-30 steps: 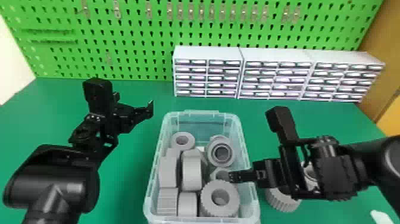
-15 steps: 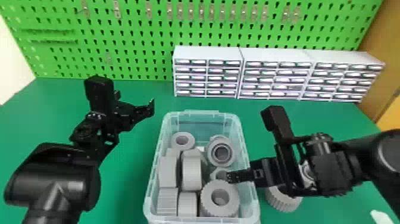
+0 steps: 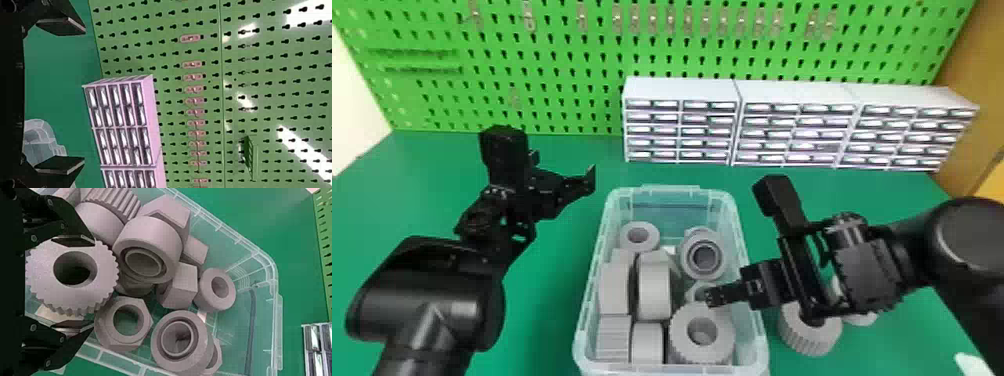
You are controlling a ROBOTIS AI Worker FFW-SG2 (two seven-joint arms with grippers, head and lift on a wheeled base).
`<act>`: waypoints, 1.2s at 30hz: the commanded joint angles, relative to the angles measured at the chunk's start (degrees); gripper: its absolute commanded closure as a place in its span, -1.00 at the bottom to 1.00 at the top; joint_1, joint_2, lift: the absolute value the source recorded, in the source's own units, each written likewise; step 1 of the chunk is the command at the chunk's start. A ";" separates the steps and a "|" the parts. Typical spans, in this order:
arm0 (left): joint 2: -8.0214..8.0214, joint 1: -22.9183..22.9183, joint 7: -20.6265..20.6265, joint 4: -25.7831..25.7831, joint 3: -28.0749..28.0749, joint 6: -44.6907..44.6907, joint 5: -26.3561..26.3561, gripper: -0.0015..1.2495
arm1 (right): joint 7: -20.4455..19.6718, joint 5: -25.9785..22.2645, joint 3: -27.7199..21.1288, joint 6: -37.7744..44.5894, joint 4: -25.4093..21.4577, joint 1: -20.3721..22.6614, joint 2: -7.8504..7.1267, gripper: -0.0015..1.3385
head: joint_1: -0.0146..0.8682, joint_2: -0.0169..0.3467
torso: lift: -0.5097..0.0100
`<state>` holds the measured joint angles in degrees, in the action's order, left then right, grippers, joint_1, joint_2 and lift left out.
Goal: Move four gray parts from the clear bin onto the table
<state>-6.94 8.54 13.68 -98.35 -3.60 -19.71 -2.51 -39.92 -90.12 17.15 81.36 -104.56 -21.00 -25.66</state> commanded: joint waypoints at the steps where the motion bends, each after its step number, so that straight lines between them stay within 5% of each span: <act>1: 0.00 0.07 0.03 0.35 -0.27 0.03 -0.31 -0.80 | 0.11 0.12 1.39 0.38 2.69 -1.77 0.79 -0.22 | 0.59 -0.76 | 0.77; 8: 0.00 0.33 0.12 0.79 -0.45 0.11 -0.57 -0.80 | 2.57 1.43 2.18 1.69 6.82 -3.61 3.07 -0.22 | 0.59 -0.76 | 0.77; 19: 0.00 0.42 0.47 1.15 -0.53 0.20 -0.66 -0.80 | 26.65 22.70 5.96 0.38 10.16 -7.30 5.62 -0.22 | 0.59 -0.76 | 0.77; 27: -0.18 0.42 0.82 1.67 -0.89 0.47 -0.75 -0.80 | 33.25 28.42 7.90 -1.12 13.15 -8.97 6.77 -0.22 | 0.59 -0.76 | 0.77; 36: -0.44 0.51 0.91 1.85 -1.24 0.47 -0.75 -0.80 | 45.64 36.41 10.62 -4.55 17.46 -10.38 8.17 -0.22 | 0.59 -0.76 | 0.77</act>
<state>-7.29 9.04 14.59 -96.54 -4.80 -19.24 -3.25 3.35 -57.24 26.44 78.04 -88.43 -30.61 -18.08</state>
